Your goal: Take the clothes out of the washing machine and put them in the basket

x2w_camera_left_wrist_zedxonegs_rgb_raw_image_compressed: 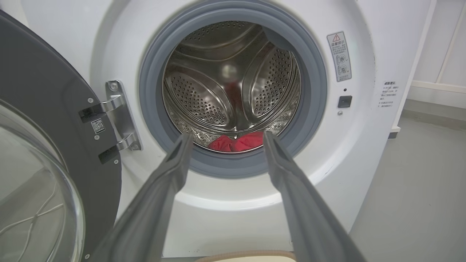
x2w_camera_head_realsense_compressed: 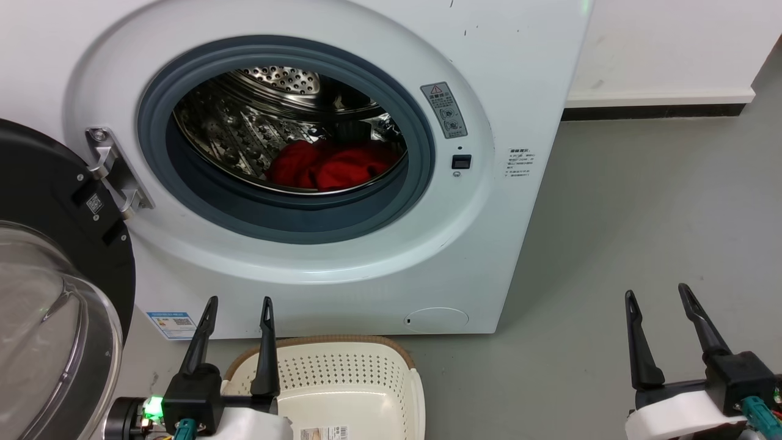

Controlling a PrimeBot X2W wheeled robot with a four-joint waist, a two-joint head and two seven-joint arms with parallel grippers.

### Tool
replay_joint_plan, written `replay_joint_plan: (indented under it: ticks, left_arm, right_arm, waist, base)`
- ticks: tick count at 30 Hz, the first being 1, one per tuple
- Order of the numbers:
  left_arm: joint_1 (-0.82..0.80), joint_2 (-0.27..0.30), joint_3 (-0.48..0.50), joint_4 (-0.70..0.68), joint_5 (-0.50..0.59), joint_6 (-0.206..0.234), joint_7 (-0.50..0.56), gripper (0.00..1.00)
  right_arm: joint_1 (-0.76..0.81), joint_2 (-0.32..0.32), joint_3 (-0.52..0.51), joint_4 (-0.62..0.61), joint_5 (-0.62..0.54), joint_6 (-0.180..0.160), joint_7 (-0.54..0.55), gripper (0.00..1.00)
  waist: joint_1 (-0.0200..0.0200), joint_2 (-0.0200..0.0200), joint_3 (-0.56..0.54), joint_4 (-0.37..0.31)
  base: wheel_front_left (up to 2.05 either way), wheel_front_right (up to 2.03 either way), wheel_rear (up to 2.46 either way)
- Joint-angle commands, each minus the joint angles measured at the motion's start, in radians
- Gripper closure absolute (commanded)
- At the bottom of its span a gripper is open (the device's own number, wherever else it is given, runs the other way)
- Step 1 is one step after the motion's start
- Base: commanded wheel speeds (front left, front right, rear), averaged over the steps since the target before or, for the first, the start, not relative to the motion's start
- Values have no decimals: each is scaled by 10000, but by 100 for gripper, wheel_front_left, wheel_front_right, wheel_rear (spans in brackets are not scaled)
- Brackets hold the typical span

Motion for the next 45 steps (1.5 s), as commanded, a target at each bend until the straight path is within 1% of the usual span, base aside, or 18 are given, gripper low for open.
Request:
replay_joint_plan:
  ticks: [1, 5, 6, 11, 15, 27, 35, 39, 42, 45]
  left_arm:
    - [99, 8, 19, -74, 153, 15, -74, 0]
    - [148, -190, 286, -18, 90, -133, -142, 0]
    - [191, -291, 509, 33, 232, -296, -200, 0]
    - [231, -454, 723, 101, 299, -578, -193, 0]
    - [247, -522, 792, 134, 439, -736, -193, 0]
    - [259, -618, 957, 178, 614, -872, -193, 0]
    - [220, -607, 1217, 161, 655, -964, -193, 0]
    - [-78, -504, 1346, 186, 629, -1121, -193, 0]
    - [-527, -375, 1515, 305, 587, -1269, -193, 0]
    - [-1237, -95, 1707, 526, 544, -1482, -193, 0]
  right_arm:
    - [12, -44, 11, 40, 84, -6, -80, 0]
    - [-22, -46, 31, 183, 393, -6, -143, 0]
    - [-31, -48, 51, 234, 385, -7, -201, 0]
    - [-54, -47, 74, 358, 733, -7, -195, 0]
    - [-78, -47, 71, 417, 779, -7, -195, 0]
    - [-158, -47, 67, 488, 723, -7, -195, 0]
    - [-241, -47, 63, 437, 713, -7, -195, 0]
    - [-421, -47, 61, 311, 712, -7, -194, 0]
    - [-681, -44, 42, 167, 740, -7, -194, 0]
    - [-978, -43, -17, 23, 792, -7, -194, 0]
  waist:
    - [0, 0, -6, -5]
    - [0, 0, -14, -11]
    - [0, 0, -23, -16]
    - [0, 0, -48, 1]
    - [0, 0, -73, 11]
    - [0, 0, -88, 13]
    - [0, 0, 45, -193]
    - [0, 0, 521, -446]
    - [0, 0, 1193, -708]
    - [0, 0, 2011, -984]
  base:
    - [0, 0, 0]
    - [0, 0, 0]
    - [0, 0, 0]
    - [0, 0, 0]
    - [0, 0, 0]
    - [0, 0, 0]
    - [0, 0, 0]
    - [0, 0, 0]
    - [0, 0, 0]
    - [0, 0, 0]
